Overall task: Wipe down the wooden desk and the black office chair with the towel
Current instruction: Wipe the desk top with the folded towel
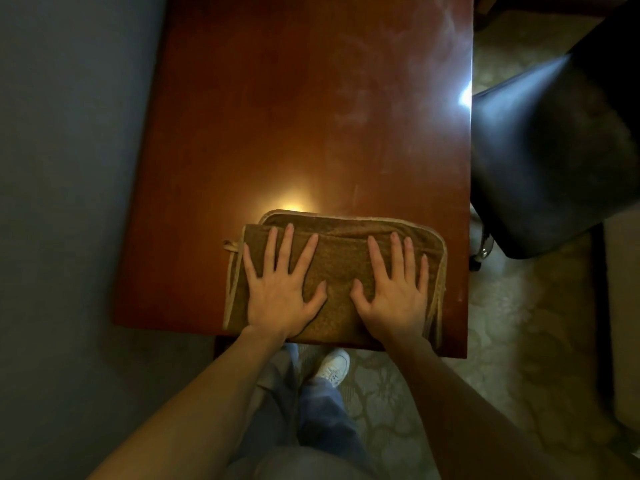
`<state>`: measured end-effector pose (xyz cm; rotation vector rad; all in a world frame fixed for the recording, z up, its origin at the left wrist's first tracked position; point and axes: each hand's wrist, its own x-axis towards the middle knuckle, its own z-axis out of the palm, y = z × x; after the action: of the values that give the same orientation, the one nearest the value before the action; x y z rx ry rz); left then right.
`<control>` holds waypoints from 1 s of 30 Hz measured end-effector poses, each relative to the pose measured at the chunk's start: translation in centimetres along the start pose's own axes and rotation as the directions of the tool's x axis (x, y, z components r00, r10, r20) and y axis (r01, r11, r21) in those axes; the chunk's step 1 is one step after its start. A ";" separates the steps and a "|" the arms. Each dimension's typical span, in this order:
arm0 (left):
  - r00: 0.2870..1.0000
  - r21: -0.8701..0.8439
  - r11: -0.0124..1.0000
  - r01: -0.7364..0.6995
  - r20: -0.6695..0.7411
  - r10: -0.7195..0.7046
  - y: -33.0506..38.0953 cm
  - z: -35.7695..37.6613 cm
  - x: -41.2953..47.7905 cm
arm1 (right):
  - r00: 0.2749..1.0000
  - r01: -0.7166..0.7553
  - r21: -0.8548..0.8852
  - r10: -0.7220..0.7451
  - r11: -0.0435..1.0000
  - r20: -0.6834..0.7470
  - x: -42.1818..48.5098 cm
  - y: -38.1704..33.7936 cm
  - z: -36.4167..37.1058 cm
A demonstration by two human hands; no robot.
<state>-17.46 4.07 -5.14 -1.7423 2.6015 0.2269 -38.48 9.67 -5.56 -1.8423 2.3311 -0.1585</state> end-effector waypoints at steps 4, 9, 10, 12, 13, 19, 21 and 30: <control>1.000 -0.002 1.000 0.023 -0.009 -0.023 -0.3 0.1 1.5 | 1.000 0.020 -0.015 -0.020 1.000 -0.013 2.2 -0.1 0.0; 0.999 0.001 0.999 0.035 -0.036 -0.035 -1.2 0.0 4.4 | 0.999 0.051 -0.024 -0.051 0.998 0.005 5.5 -0.6 -0.4; 0.998 0.004 0.999 0.035 -0.046 -0.035 -1.6 0.0 5.2 | 0.998 0.056 -0.021 -0.056 0.998 0.010 6.3 -0.8 -0.6; 0.998 0.007 0.999 0.034 -0.062 -0.034 -2.2 -0.1 7.2 | 0.998 0.064 -0.007 -0.064 0.998 0.009 8.1 -1.1 -0.9; 0.997 0.008 0.999 0.033 -0.065 -0.032 -2.6 -0.2 8.1 | 0.997 0.071 -0.003 -0.071 0.997 0.007 9.0 -1.2 -1.0; 0.997 0.012 1.000 0.019 -0.072 -0.018 -3.7 -0.8 12.0 | 0.995 0.102 0.005 -0.102 0.995 0.012 12.4 -1.5 -1.6; 0.997 0.011 1.000 0.021 -0.069 -0.020 -3.9 -0.9 13.2 | 0.995 0.100 0.000 -0.100 0.995 0.020 13.6 -1.5 -1.7; 0.997 0.016 1.000 0.004 -0.076 -0.003 -4.8 -1.7 19.7 | 0.998 0.068 -0.033 -0.068 0.997 0.011 19.8 -1.6 -1.7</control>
<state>-20.47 -16.07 -5.61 -1.7848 2.6446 0.1421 -41.75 -10.01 -4.84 -1.9349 2.2793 -0.1193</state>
